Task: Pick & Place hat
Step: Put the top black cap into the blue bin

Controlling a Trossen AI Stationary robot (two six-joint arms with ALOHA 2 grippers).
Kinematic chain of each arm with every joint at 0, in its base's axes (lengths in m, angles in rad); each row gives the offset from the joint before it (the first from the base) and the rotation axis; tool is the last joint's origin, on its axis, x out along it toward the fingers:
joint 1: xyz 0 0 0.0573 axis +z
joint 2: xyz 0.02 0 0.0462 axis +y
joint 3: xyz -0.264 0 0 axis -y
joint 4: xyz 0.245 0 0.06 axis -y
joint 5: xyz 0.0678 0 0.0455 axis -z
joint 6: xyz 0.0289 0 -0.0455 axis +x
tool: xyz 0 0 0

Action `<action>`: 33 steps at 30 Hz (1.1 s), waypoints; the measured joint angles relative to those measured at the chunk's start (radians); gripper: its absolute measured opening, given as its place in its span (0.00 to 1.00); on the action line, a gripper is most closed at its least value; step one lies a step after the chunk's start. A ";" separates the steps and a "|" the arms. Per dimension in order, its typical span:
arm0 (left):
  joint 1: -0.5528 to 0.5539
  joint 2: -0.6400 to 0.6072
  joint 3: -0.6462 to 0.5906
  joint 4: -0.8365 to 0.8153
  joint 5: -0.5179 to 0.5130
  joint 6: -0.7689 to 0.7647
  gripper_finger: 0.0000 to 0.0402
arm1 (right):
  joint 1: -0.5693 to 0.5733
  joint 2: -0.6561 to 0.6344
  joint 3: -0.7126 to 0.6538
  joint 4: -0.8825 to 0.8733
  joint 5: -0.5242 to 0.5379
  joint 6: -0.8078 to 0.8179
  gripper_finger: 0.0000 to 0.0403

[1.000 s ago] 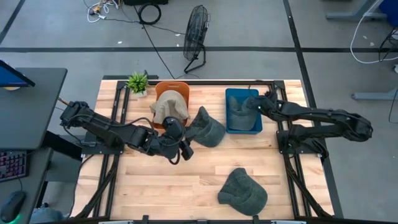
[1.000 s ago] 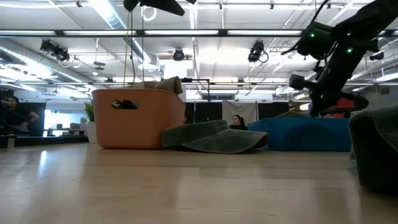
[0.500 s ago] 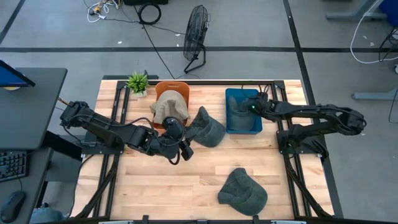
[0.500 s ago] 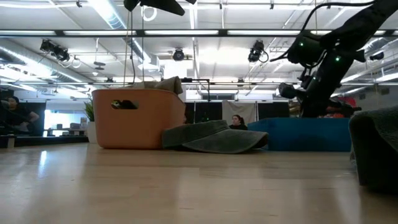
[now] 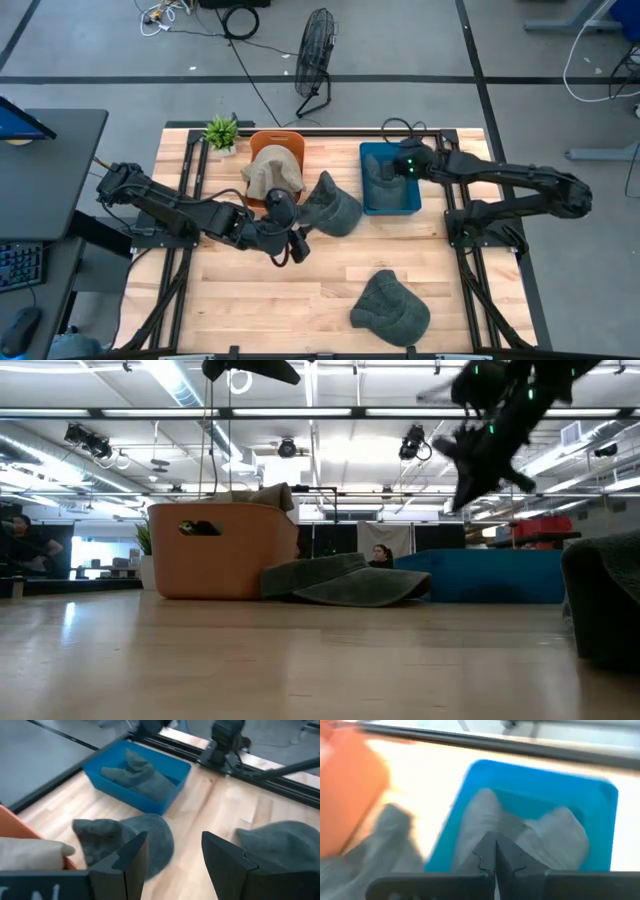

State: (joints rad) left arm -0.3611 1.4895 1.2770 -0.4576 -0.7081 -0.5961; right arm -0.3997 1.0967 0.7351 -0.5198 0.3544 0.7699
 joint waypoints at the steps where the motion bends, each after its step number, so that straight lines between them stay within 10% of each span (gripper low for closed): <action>1: 0.000 0.000 0.000 0.000 0.011 0.000 0.47 | 0.024 -0.004 0.038 -0.026 0.000 -0.042 0.00; 11: 0.011 0.000 0.000 -0.004 0.023 -0.027 0.47 | 0.279 -0.007 0.249 -0.067 -0.086 -0.186 0.02; 21: 0.004 -0.032 0.033 -0.044 0.016 -0.019 0.47 | 0.422 0.034 0.252 -0.011 -0.128 -0.127 0.24; 28: 0.006 -0.066 0.125 -0.212 0.023 0.048 0.47 | 0.506 0.170 0.252 0.284 -0.099 0.002 0.41; 33: 0.054 -0.076 0.163 -0.386 0.206 -0.033 0.47 | 0.511 0.310 0.252 0.449 -0.099 0.020 0.47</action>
State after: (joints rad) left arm -0.3070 1.4137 1.4403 -0.8432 -0.5020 -0.6292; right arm 0.1108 1.4065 0.9874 -0.0712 0.2554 0.7901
